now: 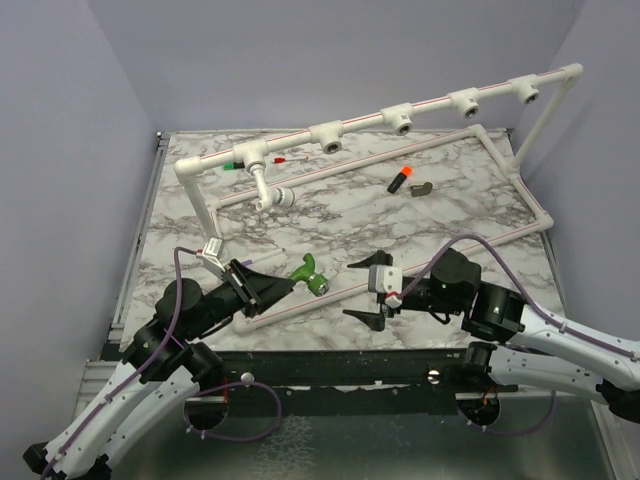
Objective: Install the water faucets
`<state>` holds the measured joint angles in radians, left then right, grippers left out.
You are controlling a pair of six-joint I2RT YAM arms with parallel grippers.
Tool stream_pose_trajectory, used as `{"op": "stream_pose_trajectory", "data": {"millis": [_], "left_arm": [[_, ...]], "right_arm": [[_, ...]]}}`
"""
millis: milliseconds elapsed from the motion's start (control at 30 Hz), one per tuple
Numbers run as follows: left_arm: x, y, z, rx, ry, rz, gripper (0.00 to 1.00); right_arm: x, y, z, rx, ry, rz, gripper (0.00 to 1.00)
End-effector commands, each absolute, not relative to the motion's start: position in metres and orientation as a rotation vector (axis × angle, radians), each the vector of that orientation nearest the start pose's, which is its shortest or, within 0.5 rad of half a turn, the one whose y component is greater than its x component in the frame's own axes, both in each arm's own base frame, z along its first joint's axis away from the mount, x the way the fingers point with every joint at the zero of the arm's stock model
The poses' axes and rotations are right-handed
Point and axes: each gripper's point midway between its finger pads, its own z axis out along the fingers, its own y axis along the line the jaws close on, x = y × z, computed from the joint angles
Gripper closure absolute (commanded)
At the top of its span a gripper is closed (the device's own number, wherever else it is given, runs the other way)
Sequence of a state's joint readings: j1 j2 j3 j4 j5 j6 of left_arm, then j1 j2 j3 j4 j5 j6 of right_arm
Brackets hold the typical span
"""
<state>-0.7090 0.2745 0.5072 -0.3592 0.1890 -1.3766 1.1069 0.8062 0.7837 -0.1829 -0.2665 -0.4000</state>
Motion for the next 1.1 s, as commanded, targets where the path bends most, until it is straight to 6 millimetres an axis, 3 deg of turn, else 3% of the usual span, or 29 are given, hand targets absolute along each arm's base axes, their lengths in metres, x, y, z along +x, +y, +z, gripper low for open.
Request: {"op": "stream_pose_trajectory", "data": {"millis": [0,333,633,900,1067], "left_arm": [[0.111,-0.212,0.273,-0.518,1.958,-1.8,1.0],[0.092,-0.208,0.282,-0.508,1.939,-1.913,1.0],[0.082,-0.21,0.281,-0.491,1.972,-1.971,1.0],[0.08,-0.213,0.285,-0.462,1.965,-2.001,1.0],[0.078,-0.212,0.285,-0.453,1.965,-2.002,1.0]], "right_arm": [[0.132,0.3,0.274,-1.472,0.914,0.496,0.14],[0.152,0.32,0.295,-1.401,0.594,0.269,0.21],[0.142,0.335,0.31,-1.405,0.402,0.199,0.29],[0.122,0.347,0.301,-1.529,0.304,0.171,0.34],[0.121,0.351,0.29,-1.59,0.258,0.1,0.36]]}}
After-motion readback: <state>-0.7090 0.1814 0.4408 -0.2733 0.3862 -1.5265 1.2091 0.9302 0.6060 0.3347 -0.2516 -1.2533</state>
